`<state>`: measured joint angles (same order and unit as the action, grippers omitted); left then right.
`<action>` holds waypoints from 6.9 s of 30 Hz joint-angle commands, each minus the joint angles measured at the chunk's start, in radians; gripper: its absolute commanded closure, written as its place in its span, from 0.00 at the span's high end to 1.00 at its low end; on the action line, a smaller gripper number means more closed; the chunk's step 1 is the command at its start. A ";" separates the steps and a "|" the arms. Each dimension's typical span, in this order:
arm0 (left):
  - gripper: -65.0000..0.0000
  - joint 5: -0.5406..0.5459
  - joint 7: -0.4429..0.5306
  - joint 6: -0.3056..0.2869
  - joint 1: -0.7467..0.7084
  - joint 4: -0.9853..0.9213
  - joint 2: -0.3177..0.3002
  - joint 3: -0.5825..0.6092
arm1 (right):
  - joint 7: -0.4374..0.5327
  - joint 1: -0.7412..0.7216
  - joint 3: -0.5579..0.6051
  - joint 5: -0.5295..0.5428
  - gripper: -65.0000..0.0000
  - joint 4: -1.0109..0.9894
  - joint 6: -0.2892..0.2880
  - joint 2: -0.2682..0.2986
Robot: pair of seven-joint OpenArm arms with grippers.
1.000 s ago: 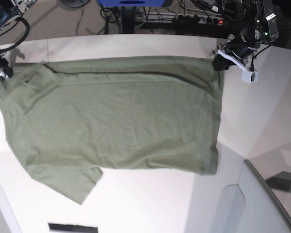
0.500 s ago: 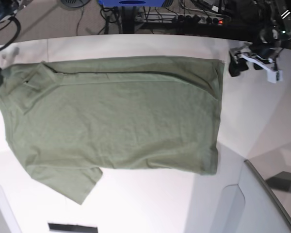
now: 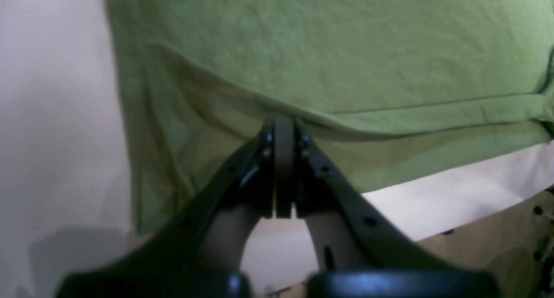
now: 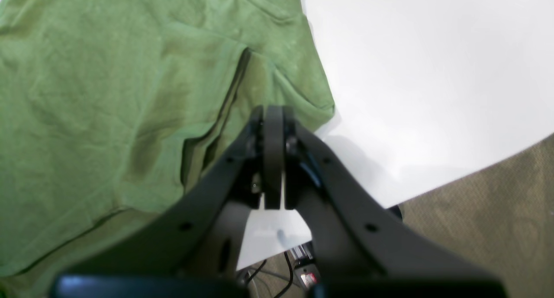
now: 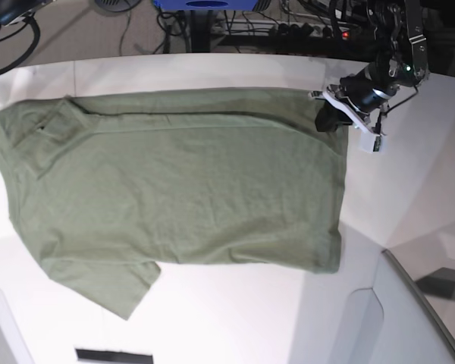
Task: Layout the t-shirt on the table in an organized manner, then fold the t-shirt properly
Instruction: 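Regrasp the shirt edge with the left gripper, then move the right gripper along the shirt edge and pinch the fabric, then hold the shirt edge with both grippers and pull it taut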
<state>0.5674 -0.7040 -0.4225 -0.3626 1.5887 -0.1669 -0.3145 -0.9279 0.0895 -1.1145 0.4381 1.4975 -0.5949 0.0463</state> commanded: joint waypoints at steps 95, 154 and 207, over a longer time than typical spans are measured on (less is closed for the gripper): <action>0.00 -0.169 0.017 -0.011 0.081 -0.008 0.040 -0.180 | 0.020 -0.107 1.025 0.011 0.00 -0.196 0.000 0.063; 0.00 -0.317 0.244 -0.008 0.109 -0.096 0.022 -0.128 | 0.174 0.023 0.592 0.031 0.00 -0.137 0.129 0.165; 0.00 -0.323 0.151 -0.011 0.089 0.014 0.023 -0.225 | 0.019 0.197 0.557 0.124 0.55 0.028 0.135 -0.016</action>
<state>0.2356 -0.5724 -0.4267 -0.2775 1.5875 -0.1333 -0.5354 -0.9199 0.2890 -0.5564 0.5465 1.5131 -0.4530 0.0193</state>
